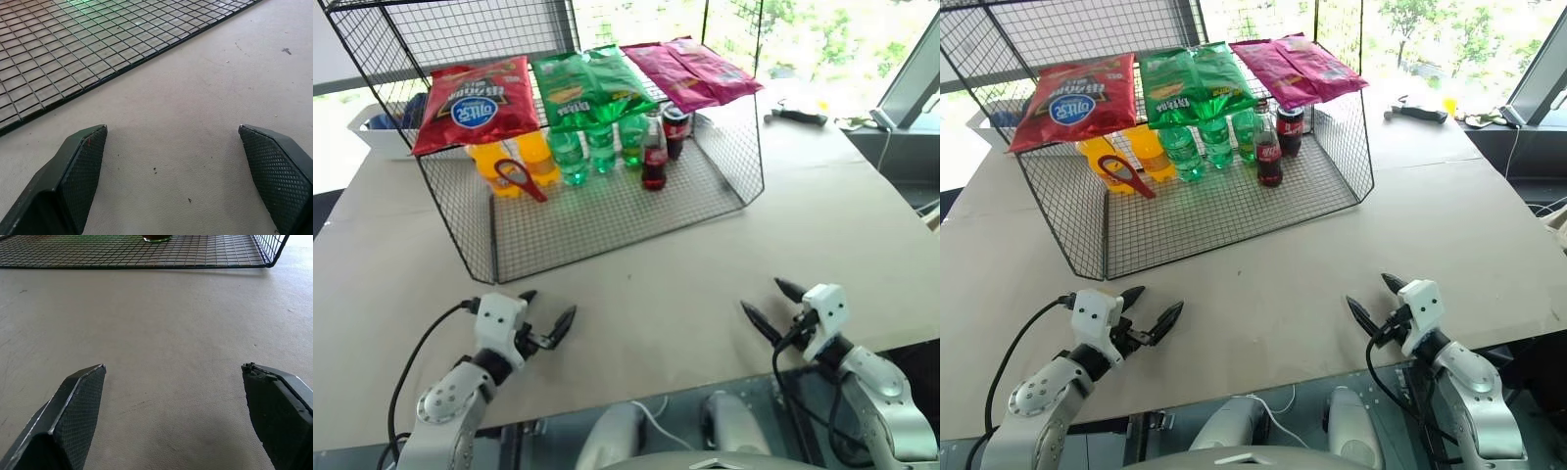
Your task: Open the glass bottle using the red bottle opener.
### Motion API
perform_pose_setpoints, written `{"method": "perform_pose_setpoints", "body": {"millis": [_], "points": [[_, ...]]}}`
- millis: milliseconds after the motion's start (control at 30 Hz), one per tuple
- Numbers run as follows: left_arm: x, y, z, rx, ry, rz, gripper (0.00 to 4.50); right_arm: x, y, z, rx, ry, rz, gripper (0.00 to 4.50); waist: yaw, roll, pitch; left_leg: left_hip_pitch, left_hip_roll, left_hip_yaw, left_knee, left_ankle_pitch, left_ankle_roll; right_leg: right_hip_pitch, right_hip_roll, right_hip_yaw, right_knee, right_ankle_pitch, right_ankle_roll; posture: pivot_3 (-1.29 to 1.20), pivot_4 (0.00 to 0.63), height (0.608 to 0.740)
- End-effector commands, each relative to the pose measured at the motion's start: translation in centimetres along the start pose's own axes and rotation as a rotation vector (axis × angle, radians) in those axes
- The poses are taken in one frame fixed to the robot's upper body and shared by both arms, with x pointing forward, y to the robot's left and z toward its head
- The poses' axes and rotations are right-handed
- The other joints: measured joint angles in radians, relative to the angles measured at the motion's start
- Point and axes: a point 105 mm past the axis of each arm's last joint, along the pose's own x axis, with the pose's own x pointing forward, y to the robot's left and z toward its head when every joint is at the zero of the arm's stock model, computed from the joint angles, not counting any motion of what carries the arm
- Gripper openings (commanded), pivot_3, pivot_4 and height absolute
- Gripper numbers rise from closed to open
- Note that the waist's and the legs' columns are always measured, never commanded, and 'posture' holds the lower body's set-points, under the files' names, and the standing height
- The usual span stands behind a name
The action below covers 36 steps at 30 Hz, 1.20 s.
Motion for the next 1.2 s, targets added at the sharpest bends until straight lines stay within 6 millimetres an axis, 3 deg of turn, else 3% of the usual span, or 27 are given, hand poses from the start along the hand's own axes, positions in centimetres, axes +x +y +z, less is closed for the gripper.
{"method": "perform_pose_setpoints", "body": {"millis": [33,833,900,1200], "points": [[0.0,-0.3,0.0,-0.001,-0.006,-0.020,4.44,-0.2,-0.3,1.2,-0.033,-0.046,-0.006,4.47,0.000,0.000,0.000,0.000,0.000,0.000,0.000,0.000,0.000,0.000,0.000,0.000,0.000,0.000,0.000,0.00,0.150,0.740],[-0.2,0.0,0.8,-0.016,-0.054,0.008,4.44,0.4,-0.5,1.5,-0.066,-0.057,0.027,4.47,-0.001,0.000,0.000,0.000,0.000,0.000,0.000,0.000,-0.001,0.000,0.000,0.000,0.000,0.000,0.000,0.00,0.150,0.740],[0.0,0.4,1.4,-0.017,-0.079,0.027,4.44,0.8,-0.2,2.1,-0.071,-0.074,0.057,4.47,-0.001,0.000,0.000,0.000,0.000,0.000,0.000,0.000,0.000,0.000,0.000,0.000,0.000,0.000,0.000,0.00,0.150,0.740],[3.5,4.0,7.3,-0.050,-0.282,0.278,4.44,3.1,4.7,8.4,-0.019,-0.248,0.355,4.47,0.000,-0.002,0.000,0.000,0.000,-0.002,0.001,0.002,-0.004,0.000,0.000,-0.001,0.001,0.001,-0.001,0.00,0.150,0.740]]}}
